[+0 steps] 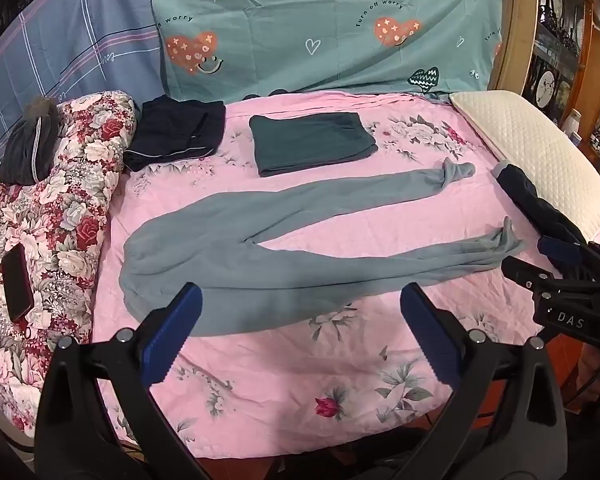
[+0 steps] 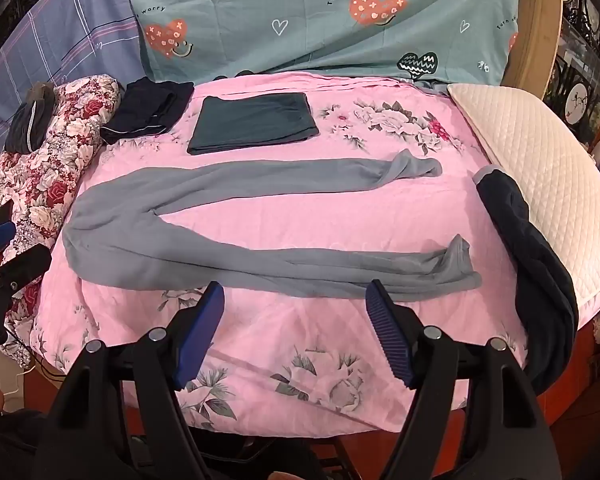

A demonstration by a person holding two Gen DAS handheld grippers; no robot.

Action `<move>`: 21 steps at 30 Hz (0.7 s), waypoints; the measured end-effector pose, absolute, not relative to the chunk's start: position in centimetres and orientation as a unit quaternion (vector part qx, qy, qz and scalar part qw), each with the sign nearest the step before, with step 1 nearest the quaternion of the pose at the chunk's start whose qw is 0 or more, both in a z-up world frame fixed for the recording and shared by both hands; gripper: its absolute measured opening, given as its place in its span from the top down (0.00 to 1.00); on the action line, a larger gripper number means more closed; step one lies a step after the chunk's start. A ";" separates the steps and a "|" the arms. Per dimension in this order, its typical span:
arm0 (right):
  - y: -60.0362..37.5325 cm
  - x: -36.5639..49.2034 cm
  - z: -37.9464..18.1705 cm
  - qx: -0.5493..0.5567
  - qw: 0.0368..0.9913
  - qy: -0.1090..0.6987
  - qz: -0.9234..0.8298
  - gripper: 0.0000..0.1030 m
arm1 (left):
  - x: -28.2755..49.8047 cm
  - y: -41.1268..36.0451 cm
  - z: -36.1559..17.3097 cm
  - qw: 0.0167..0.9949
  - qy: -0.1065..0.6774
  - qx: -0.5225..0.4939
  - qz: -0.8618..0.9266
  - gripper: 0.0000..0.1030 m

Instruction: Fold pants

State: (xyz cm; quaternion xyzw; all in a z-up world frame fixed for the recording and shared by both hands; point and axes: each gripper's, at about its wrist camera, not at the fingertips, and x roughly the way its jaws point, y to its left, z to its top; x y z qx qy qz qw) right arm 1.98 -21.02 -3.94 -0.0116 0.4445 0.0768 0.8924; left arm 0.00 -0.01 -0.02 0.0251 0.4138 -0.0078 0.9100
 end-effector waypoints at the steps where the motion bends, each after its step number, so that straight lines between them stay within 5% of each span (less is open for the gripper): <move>1: -21.0 2.0 -4.0 -0.011 0.892 0.445 0.076 0.29 | 0.0 0.0 0.0 0.911 0.412 0.026 -0.008 0.02; 21: -20.9 2.2 -4.3 -0.011 0.889 0.450 0.078 0.29 | -0.1 0.6 -0.1 0.910 0.415 0.017 -0.008 0.02</move>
